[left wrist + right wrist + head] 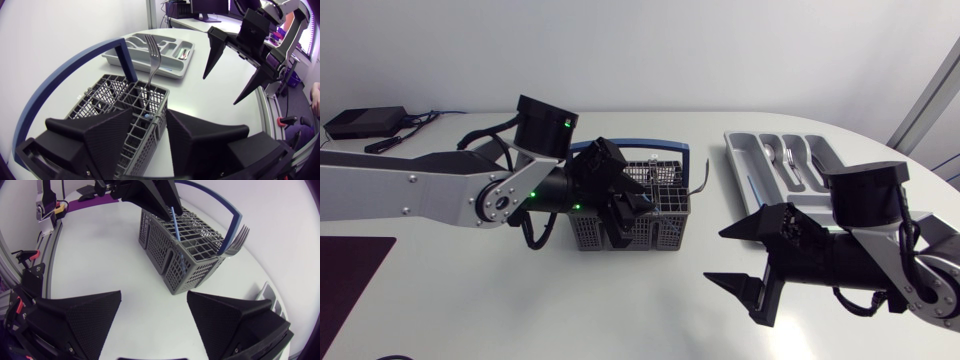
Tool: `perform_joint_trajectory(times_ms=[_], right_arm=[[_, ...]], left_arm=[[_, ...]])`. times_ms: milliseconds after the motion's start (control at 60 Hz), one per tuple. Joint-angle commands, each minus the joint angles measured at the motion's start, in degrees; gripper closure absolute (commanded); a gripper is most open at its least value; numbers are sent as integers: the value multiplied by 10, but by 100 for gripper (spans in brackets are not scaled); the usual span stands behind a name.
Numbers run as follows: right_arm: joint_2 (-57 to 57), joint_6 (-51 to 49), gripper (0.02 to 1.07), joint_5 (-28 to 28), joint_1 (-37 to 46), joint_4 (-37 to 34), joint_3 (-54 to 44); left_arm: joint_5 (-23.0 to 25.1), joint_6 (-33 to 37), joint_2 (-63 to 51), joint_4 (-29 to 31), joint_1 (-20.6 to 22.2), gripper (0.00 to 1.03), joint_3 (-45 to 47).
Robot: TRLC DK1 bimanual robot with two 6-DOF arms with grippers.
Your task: Unload the cutlery basket into the drawer organizer.
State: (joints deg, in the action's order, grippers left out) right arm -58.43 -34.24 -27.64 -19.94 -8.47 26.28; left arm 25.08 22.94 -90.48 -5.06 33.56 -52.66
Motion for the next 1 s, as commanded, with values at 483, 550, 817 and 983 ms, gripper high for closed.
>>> perform_joint_trajectory(times_ms=[483,550,817,983], right_arm=[[-3,11,12,2,-5,6,-9],[-2,11,12,2,-5,6,-10],[1,10,12,2,-5,4,-12],[7,10,12,2,-7,4,-16]], left_arm=[[13,-10,-30,-7,5,83,-28],[15,-10,-30,-4,5,85,-29],[20,-5,-12,52,6,91,-58],[20,3,9,109,6,93,-85]])
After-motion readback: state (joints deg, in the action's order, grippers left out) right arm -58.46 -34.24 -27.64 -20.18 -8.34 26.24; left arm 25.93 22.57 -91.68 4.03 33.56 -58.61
